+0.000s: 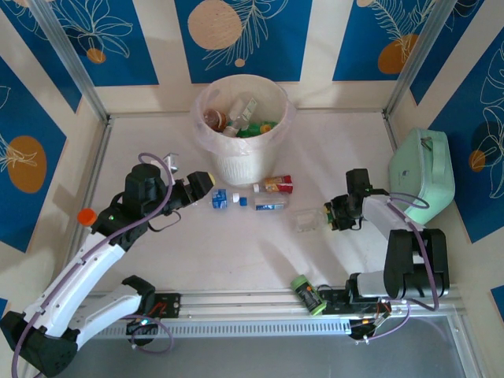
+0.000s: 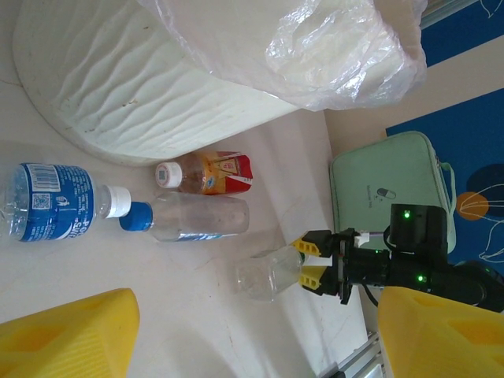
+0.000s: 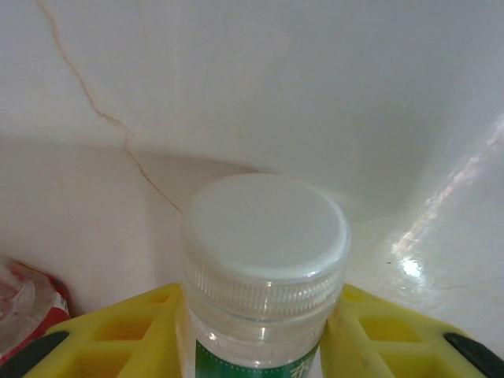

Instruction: Put the plastic bottles in the bin

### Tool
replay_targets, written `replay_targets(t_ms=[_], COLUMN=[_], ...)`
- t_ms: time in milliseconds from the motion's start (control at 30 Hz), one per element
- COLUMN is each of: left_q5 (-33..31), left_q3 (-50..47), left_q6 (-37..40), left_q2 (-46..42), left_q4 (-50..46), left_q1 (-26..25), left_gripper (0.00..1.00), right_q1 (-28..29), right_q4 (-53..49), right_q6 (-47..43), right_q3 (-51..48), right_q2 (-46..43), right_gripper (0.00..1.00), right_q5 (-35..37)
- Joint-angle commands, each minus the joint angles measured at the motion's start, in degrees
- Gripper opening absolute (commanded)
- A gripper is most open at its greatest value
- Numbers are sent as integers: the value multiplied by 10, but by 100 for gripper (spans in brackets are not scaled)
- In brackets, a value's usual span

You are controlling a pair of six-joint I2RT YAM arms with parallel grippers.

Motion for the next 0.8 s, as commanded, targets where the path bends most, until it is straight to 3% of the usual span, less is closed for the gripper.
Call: replay_targets(t_ms=[0,167,367,433,467,500,767], left_q5=[16,35,122,148,155,163,151], left_q3=[1,11,28,31,33,35,91], left_q6=[5,9,-2,-8,-11,-14,46], left_q2=[-1,13,46,54,56,61,116], left_q4=[9,17,96,142,161,182,173], left_q1=[6,6,-5,-20,-28,-38,-122], left_gripper=[79,81,81,84,97,100,100], right_q1=[5,36,159,210,229,250,346], right_q4=[-19,-46,-72,-80,-82,-83,-76], right_q6=[-53,-124,-221,-241,-247,-253,-273], right_q3=[21,73,185,225,241,258,355], right_q2=[-44,-103,-160,-166,-166,-165,-139], right_gripper=[40,39,39,39,38,38,37], right_q5=[9,7,46,74,81,91,110])
